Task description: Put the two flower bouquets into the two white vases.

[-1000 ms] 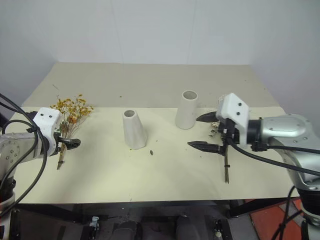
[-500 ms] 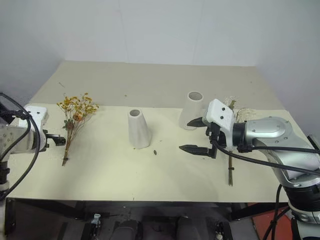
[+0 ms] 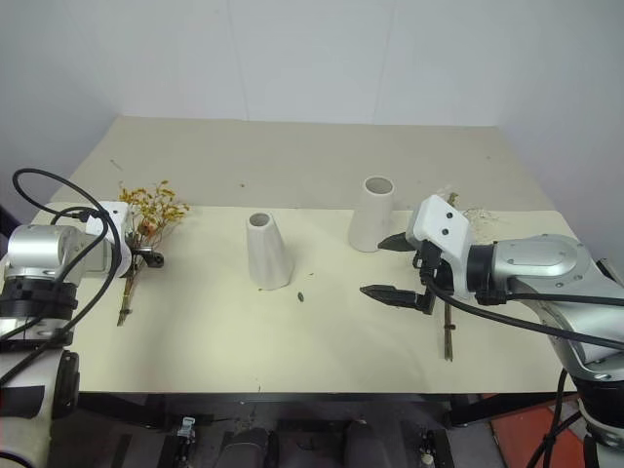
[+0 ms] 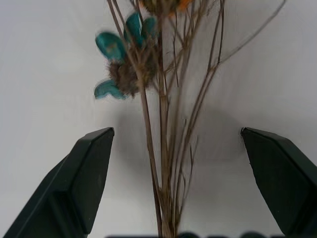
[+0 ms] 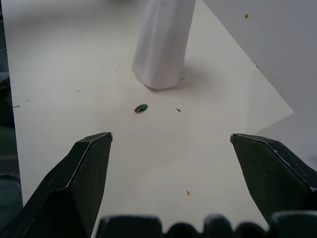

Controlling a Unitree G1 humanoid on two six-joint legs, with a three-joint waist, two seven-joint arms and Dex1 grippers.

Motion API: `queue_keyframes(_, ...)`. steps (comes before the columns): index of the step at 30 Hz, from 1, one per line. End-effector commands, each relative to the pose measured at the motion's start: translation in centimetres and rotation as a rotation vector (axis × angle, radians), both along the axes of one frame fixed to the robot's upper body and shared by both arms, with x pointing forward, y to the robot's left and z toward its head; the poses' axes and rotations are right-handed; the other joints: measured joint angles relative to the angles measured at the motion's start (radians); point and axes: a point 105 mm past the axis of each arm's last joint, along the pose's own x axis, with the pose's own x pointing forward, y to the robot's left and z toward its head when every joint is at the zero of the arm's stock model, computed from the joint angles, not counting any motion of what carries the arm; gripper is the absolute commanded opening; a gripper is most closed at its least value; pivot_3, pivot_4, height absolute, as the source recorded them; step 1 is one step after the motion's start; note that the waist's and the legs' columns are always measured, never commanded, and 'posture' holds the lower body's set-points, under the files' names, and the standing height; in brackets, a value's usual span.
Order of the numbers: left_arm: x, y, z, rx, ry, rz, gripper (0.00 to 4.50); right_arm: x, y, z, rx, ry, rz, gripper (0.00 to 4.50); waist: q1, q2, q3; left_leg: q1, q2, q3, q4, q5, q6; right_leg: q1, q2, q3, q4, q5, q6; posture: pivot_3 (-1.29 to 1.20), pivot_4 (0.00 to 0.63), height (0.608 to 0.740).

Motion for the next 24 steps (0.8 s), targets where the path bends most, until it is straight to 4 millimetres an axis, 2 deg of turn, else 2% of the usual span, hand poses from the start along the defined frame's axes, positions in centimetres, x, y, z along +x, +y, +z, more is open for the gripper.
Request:
queue_keyframes(1, 0.5, -0.1, -0.1, 0.005, -0.008, -0.003, 3.58, -0.3, -0.2, 1.3, -0.005, -0.053, -0.017, 4.5, 0.0, 0.0, 0.0, 0.0, 0.0, 0.0, 0.0, 0.0, 0.0, 0.0, 0.0, 0.0, 0.0, 0.0, 0.0, 0.0, 0.15, 0.74)
queue_keyframes(7, 0.9, -0.5, 0.0, 0.017, -0.004, -0.02, 1.67, -0.2, -0.2, 1.4, -0.004, -0.055, -0.022, 4.5, -0.001, 0.0, 0.0, 0.001, 0.0, 0.0, 0.001, 0.0, 0.0, 0.0, 0.0, 0.0, 0.001, -0.001, 0.002, 0.0, 0.15, 0.74)
queue_keyframes(12, 1.0, -0.6, 0.8, 0.021, -0.028, -0.022, 0.08, -0.4, -0.1, 1.7, 0.011, -0.06, -0.01, 4.5, -0.004, 0.0, 0.0, 0.001, 0.0, 0.0, 0.0, 0.0, 0.0, 0.0, 0.0, 0.0, 0.001, -0.001, 0.002, 0.0, 0.15, 0.74)
queue_keyframes(15, 1.2, -0.8, 2.4, 0.025, -0.114, -0.032, 0.03, -0.5, -0.1, 2.0, 0.03, -0.079, 0.005, 4.5, -0.003, 0.0, 0.0, -0.001, 0.0, 0.0, 0.001, 0.0, 0.0, -0.001, 0.0, 0.0, 0.001, -0.001, 0.001, 0.0, 0.15, 0.74)
queue_keyframes(17, 1.3, -1.8, 4.4, 0.011, -0.225, -0.106, 0.03, -0.6, 0.0, 2.3, 0.051, -0.096, 0.017, 4.5, -0.003, 0.0, 0.0, -0.003, 0.0, 0.0, 0.001, 0.0, 0.0, -0.003, 0.0, 0.0, 0.001, 0.002, -0.002, 0.0, 0.15, 0.74)
queue_keyframes(22, -0.1, -6.3, 12.9, -0.225, -0.597, -0.35, 0.03, -0.8, 0.1, 3.4, 0.128, -0.117, 0.028, 4.5, 0.001, -0.001, 0.0, -0.007, 0.0, -0.001, 0.002, 0.0, 0.0, -0.005, 0.0, 0.0, 0.001, 0.004, -0.005, 0.0, 0.15, 0.74)
queue_keyframes(24, -1.1, -7.9, 15.3, -0.254, -0.684, -0.446, 0.03, -0.8, 0.1, 3.6, 0.146, -0.115, 0.03, 4.5, 0.001, 0.0, 0.0, -0.007, 0.0, -0.001, 0.003, 0.0, 0.0, -0.004, 0.0, 0.0, 0.0, 0.004, -0.005, 0.0, 0.15, 0.74)
